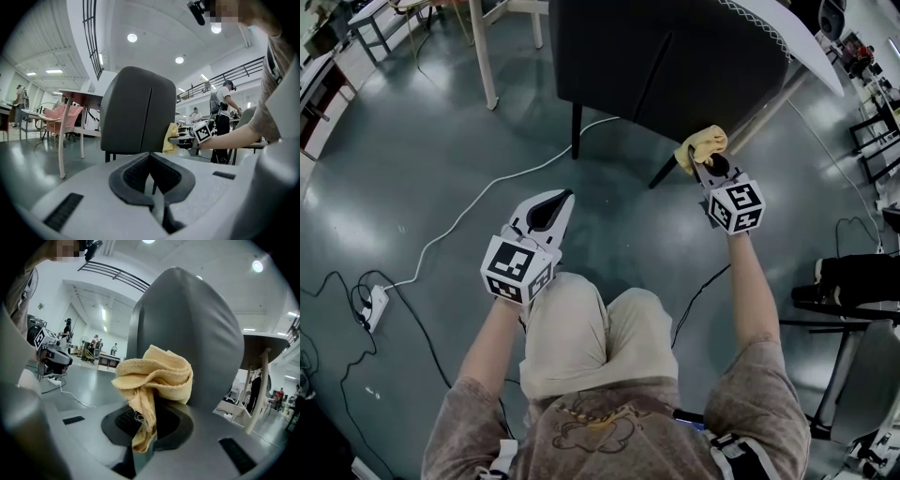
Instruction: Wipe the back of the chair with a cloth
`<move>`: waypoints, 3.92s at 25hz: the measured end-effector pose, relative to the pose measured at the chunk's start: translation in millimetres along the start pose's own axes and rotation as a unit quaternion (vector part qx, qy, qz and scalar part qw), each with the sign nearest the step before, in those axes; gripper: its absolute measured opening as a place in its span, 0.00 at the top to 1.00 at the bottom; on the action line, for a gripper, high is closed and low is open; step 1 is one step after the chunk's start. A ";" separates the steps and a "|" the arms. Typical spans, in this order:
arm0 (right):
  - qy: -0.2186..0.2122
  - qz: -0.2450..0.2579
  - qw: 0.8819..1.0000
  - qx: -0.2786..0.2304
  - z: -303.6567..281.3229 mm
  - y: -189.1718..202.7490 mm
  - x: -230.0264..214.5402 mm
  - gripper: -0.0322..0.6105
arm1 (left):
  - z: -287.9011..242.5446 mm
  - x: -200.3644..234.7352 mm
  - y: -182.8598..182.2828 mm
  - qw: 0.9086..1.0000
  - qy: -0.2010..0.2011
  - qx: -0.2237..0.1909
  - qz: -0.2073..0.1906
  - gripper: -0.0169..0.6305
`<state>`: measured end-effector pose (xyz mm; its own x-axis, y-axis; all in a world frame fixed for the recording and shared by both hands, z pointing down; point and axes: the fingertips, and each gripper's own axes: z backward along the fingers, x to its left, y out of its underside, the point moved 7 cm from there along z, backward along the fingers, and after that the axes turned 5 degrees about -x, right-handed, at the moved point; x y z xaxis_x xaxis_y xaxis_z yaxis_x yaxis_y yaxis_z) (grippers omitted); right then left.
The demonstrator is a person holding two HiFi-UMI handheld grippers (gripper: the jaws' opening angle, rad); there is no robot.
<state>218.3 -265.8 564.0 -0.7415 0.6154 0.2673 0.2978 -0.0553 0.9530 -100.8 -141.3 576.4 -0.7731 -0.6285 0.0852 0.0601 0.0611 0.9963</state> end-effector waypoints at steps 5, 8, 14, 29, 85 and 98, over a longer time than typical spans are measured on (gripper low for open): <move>-0.032 -0.001 0.999 -0.011 -38.2 -10.0 20.2 0.85 | 4.0 6.0 1.2 1.000 -0.007 0.001 0.001 0.96; -0.052 0.000 0.998 -0.019 -63.9 -18.0 36.1 0.85 | 7.4 11.2 1.1 1.000 -0.011 0.002 0.002 0.96; -0.088 0.005 0.996 -0.029 -107.4 -32.7 62.6 0.85 | 12.0 18.6 4.6 1.000 -0.019 0.007 0.003 0.96; -0.156 -0.012 0.987 -0.029 -215.8 -55.1 118.2 0.85 | 20.7 43.9 18.4 0.999 -0.037 0.018 0.013 0.96; -0.073 -0.027 0.995 -0.066 87.4 -37.4 74.9 0.85 | 15.4 -49.0 -10.6 1.000 -0.004 0.000 -0.008 0.96; -0.093 -0.046 0.990 -0.098 84.6 -68.9 89.4 0.85 | -3.7 -41.5 -12.7 1.000 -0.008 0.013 0.021 0.96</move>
<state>182.4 -140.5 510.2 -0.6304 0.7586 0.1650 0.0985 -0.1326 0.9863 -67.1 -118.9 560.3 -0.7806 -0.6122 0.1261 0.0761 0.1070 0.9913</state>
